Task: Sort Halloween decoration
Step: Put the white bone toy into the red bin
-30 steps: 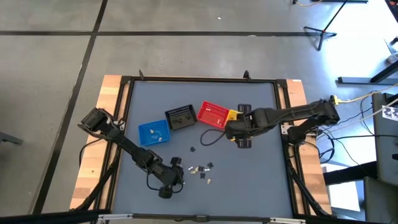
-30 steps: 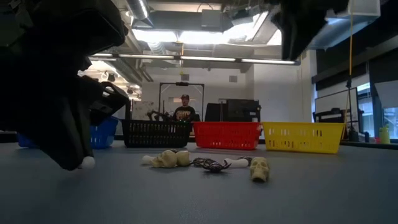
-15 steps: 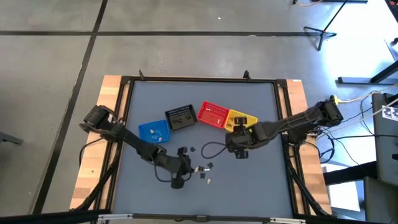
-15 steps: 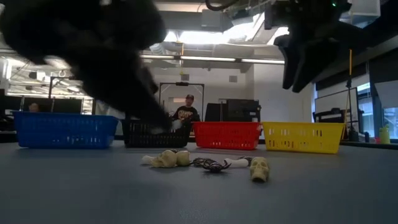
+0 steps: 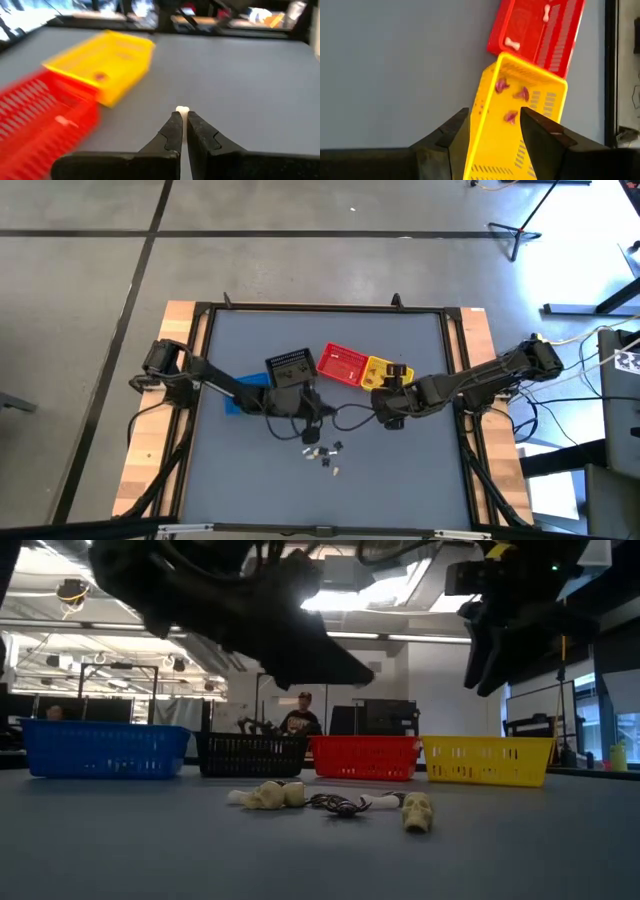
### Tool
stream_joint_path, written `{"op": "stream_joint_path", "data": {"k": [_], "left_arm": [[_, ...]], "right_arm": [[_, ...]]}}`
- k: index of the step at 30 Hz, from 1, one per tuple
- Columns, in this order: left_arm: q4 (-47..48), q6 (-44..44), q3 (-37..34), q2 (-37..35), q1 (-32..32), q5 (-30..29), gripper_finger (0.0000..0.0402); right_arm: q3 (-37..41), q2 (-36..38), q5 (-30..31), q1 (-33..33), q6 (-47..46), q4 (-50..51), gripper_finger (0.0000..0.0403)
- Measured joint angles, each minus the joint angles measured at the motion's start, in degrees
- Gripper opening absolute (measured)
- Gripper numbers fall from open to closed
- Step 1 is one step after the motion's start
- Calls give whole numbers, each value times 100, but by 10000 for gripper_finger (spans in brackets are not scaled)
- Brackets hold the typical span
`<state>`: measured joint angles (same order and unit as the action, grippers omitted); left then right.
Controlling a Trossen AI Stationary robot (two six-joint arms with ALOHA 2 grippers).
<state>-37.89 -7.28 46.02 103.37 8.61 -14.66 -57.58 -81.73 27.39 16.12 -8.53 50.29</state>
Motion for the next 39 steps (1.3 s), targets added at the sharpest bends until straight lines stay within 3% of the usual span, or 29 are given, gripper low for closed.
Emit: {"op": "stream_joint_path", "data": {"k": [15,30,39], "left_arm": [[-594,151,1,-4,-1473,22,0],[-553,-67,2,-4,-1599,-130,1],[-549,-356,2,-4,-1649,-133,66]], "right_arm": [[7,-48,-41,-2,455,-1396,172],[4,-48,-94,-2,758,-1747,172],[4,-48,-152,-2,756,-1745,172]]}}
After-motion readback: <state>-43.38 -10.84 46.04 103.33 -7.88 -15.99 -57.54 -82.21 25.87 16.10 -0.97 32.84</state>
